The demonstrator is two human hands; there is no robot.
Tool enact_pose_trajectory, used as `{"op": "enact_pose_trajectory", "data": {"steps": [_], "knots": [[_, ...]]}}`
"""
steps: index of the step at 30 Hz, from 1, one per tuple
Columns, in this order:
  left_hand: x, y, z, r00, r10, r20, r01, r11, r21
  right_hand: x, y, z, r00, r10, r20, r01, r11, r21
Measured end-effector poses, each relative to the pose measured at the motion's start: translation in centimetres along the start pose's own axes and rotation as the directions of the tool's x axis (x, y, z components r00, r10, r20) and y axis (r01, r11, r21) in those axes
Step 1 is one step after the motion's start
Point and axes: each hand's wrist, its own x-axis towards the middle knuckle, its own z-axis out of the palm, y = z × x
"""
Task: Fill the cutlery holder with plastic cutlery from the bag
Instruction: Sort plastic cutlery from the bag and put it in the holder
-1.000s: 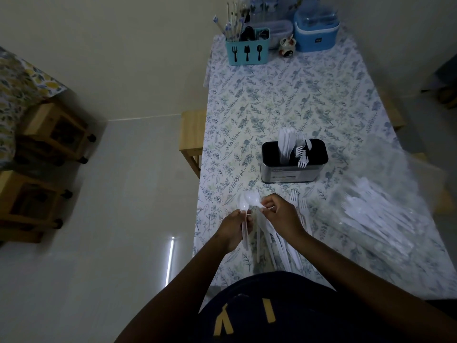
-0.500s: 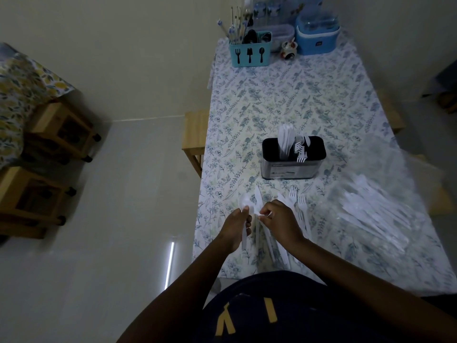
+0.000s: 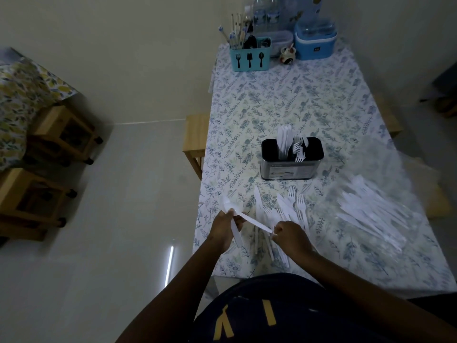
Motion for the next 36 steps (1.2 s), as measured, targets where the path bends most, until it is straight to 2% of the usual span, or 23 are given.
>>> {"op": "enact_pose_trajectory", "data": {"steps": [9, 14, 18, 24, 27, 30, 33, 36], "knots": [[-0.7, 0.1, -0.2, 0.997, -0.024, 0.075, 0.033, 0.992, -0.119, -0.7, 0.2, 0.9, 0.997, -0.083, 0.005, 0.083, 0.977, -0.199], [-0.2, -0.3, -0.5, 1.0, -0.006, 0.015, 0.006, 1.0, -0.003, -0.4, 0.1, 1.0, 0.999, -0.022, 0.03, 0.028, 0.978, -0.208], [0.5, -0.6, -0.4, 0.999, -0.029, -0.038, 0.03, 0.999, 0.021, -0.6, -0.1, 0.9, 0.999, 0.029, 0.033, -0.023, 0.983, -0.181], [0.4, -0.6, -0.3, 0.997, -0.068, 0.03, 0.067, 0.997, 0.037, -0.8, -0.1, 0.9, 1.0, 0.013, 0.009, -0.01, 0.968, -0.251], [0.2, -0.5, -0.3, 0.994, -0.075, 0.083, 0.067, 0.993, 0.097, -0.9, -0.3, 0.8, 1.0, 0.006, -0.008, -0.007, 0.965, -0.263], [-0.1, -0.4, -0.1, 0.996, -0.054, 0.067, 0.043, 0.985, 0.164, -1.0, -0.7, 0.4, 1.0, 0.024, 0.01, -0.021, 0.98, -0.198], [-0.1, -0.4, 0.1, 0.999, -0.032, 0.004, 0.031, 0.98, 0.198, -1.4, -1.3, 0.2, 0.999, 0.034, -0.032, -0.034, 0.999, 0.021], [0.3, -0.5, 0.1, 0.997, -0.051, -0.057, 0.063, 0.974, 0.218, -1.9, -1.9, -0.2, 0.996, 0.053, -0.077, -0.033, 0.972, 0.233]]}}
